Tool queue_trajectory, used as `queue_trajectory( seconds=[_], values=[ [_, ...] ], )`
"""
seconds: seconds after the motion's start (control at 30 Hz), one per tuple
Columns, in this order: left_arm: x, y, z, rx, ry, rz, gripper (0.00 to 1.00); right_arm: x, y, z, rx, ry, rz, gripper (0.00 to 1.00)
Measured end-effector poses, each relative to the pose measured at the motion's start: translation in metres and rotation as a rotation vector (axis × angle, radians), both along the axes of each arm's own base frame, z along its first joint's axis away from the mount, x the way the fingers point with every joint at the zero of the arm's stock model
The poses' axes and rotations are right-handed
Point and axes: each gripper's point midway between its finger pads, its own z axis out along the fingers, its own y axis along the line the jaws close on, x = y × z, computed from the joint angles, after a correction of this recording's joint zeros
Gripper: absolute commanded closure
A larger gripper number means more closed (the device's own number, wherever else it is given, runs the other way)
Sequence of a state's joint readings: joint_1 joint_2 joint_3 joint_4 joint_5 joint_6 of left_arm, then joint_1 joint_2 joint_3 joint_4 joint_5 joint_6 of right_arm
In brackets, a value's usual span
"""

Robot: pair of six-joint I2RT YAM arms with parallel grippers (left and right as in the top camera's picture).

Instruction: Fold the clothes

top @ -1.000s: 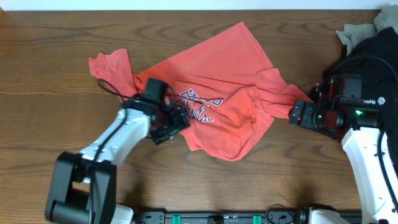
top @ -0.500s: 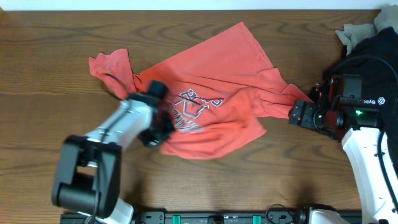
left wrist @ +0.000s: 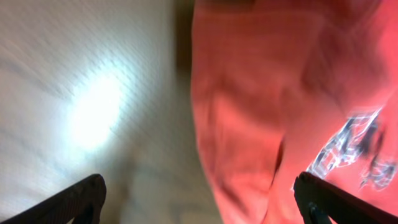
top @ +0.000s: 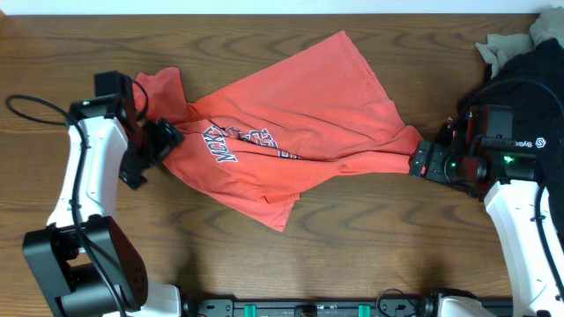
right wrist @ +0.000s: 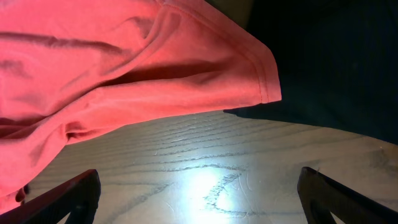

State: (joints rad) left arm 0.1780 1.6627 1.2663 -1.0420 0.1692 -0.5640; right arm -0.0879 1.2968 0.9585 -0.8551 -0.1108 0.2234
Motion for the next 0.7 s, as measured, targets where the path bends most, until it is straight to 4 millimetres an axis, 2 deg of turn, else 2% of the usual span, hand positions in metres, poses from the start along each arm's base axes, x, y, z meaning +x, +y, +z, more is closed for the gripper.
queue_trajectory(
  seconds=[0.27, 0.4, 0.57, 0.63, 0.7],
  values=[
    [-0.04, -0.065, -0.026, -0.118, 0.138, -0.121, 0.0, 0.0, 0.0, 0.0, 0.0, 0.001, 0.0, 0.01],
    [-0.053, -0.089, -0.051, -0.13, 0.159, -0.124, 0.1, -0.001, 0.0, 0.0, 0.001, 0.003, 0.0, 0.01],
    [-0.051, -0.105, -0.079, -0.131, 0.096, -0.131, 0.11, -0.001, 0.0, 0.0, 0.001, 0.005, 0.0, 0.01],
    [-0.049, -0.11, -0.087, -0.135, 0.069, -0.132, 0.18, -0.001, 0.0, -0.001, 0.001, 0.006, 0.0, 0.01],
    [-0.045, -0.113, -0.092, -0.136, 0.044, -0.126, 0.31, -0.002, 0.0, -0.001, 0.001, 0.008, 0.0, 0.01]
  ],
)
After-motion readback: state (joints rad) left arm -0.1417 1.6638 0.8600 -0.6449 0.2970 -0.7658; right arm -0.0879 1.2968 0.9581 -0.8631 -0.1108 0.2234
